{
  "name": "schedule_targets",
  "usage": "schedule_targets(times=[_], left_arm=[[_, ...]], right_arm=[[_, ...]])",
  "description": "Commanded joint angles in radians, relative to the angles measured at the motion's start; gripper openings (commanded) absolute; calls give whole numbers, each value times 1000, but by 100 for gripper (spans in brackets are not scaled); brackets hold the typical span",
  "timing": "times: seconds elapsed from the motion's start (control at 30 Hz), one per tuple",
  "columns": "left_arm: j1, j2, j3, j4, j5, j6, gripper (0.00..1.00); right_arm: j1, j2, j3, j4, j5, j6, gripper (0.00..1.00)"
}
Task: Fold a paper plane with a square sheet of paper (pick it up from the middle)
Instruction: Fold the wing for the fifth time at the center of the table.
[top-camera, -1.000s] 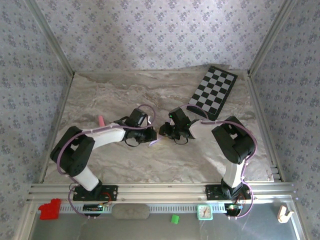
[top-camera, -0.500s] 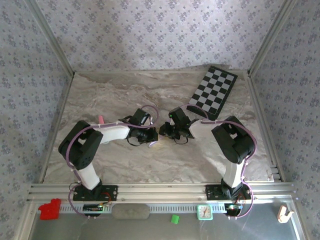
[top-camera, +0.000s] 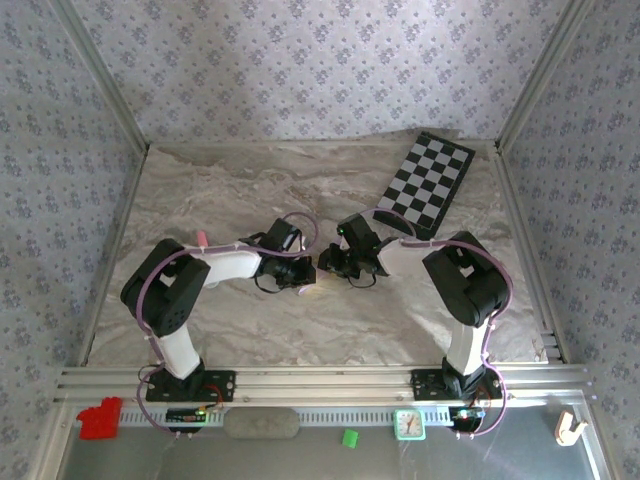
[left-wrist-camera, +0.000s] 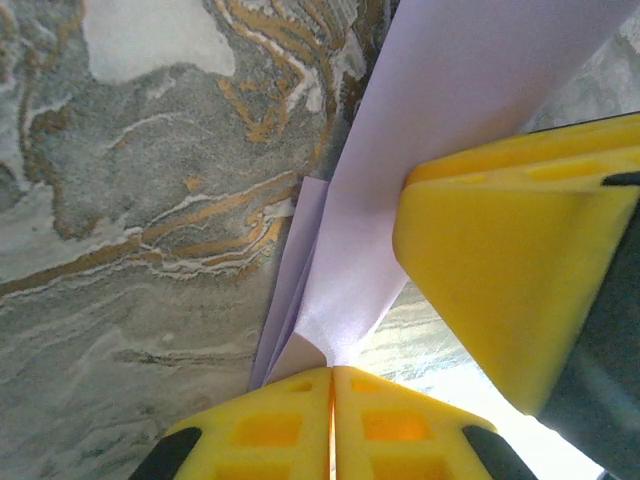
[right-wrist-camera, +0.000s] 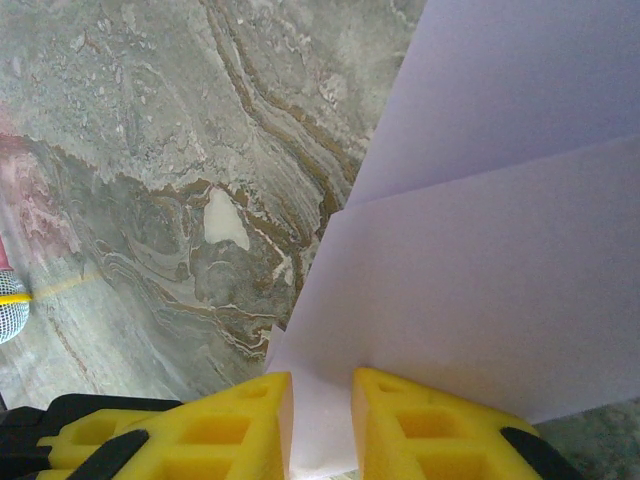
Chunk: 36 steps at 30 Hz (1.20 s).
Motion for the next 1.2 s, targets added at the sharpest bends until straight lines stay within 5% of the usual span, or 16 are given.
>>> schedule_targets(times=[0.0,0.87,1.17], left_arm=[[-1,23,-11,-36,1,18,9],[-43,-96,-79,-378,-63,141,5],[-38,-218,-26,-361,-91,129,7]], right_arm=[[-3,38,9,-75,13,0,24],[-9,81,33,-163,31,-3,22],[-2,73,22,-148,15,-6,22]])
